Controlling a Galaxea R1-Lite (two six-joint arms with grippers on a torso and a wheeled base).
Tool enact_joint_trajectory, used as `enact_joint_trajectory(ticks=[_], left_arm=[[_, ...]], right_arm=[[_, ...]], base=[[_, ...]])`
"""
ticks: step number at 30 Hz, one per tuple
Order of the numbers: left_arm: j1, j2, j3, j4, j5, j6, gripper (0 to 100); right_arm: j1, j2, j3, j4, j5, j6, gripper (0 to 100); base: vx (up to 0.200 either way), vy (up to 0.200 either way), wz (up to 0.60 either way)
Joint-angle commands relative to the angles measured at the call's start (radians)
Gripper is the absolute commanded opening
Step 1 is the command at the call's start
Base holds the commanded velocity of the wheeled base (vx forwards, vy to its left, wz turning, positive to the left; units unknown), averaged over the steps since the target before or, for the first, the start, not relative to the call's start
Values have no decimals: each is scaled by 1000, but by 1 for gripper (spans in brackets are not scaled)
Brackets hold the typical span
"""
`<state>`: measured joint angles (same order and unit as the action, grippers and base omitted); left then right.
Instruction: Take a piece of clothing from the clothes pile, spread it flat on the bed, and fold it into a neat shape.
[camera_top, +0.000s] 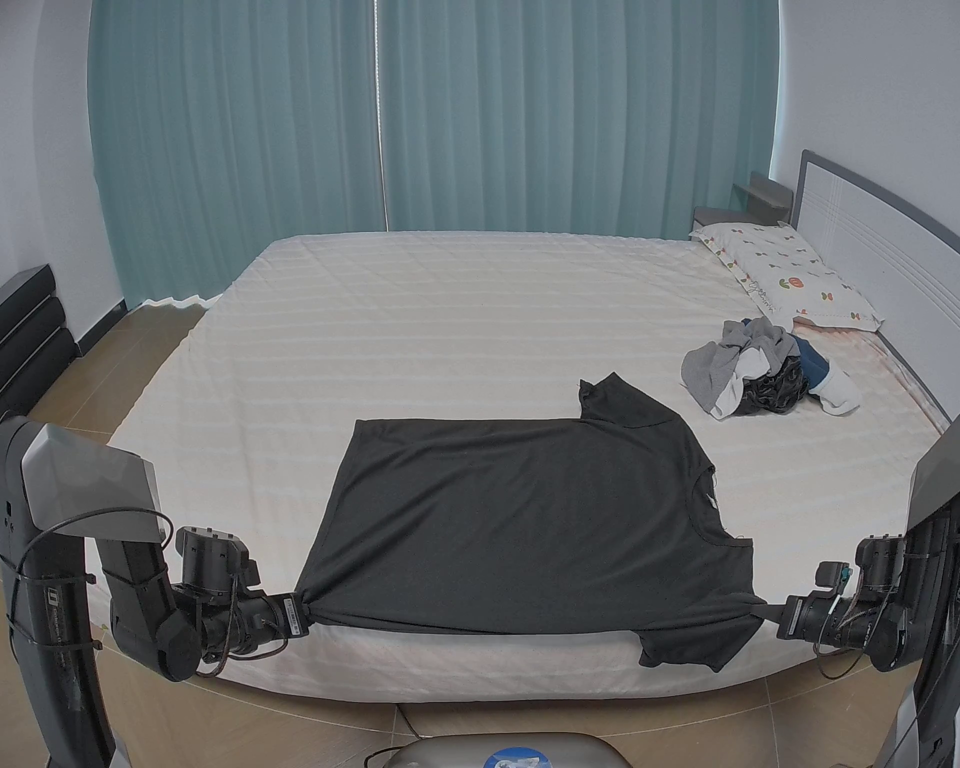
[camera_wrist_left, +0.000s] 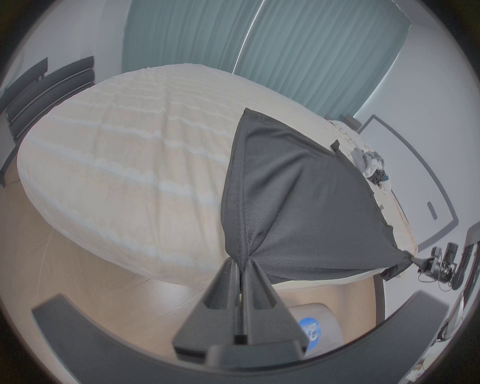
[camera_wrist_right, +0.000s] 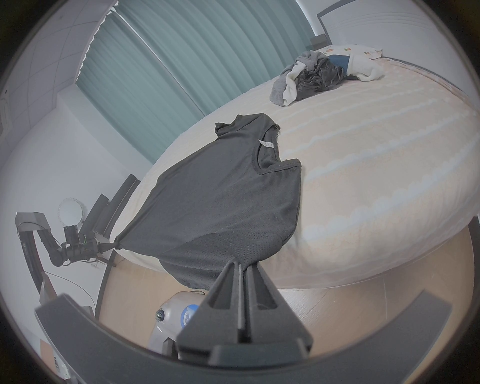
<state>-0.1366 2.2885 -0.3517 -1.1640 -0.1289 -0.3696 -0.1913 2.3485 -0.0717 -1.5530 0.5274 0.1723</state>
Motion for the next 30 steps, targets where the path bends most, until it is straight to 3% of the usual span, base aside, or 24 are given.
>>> enact_joint_trajectory(ticks=[1,10,24,30], left_arm=[[-1,5,20,7,2,17,0],[-1,2,48,14,48,86,0],[-37,-9,125,14,52,155,0],[-54,-18,146,15,52,161,0]], right_arm=[[-4,-3,12,-7,0,-13,0],[0,11,59,-7,0,-97,0],[-27,2,56,-6,-1,-131,0],[-28,14,72,-4,-3,-186,0]], base=[[0,0,0],[0,0,0],[0,0,0],[0,0,0]])
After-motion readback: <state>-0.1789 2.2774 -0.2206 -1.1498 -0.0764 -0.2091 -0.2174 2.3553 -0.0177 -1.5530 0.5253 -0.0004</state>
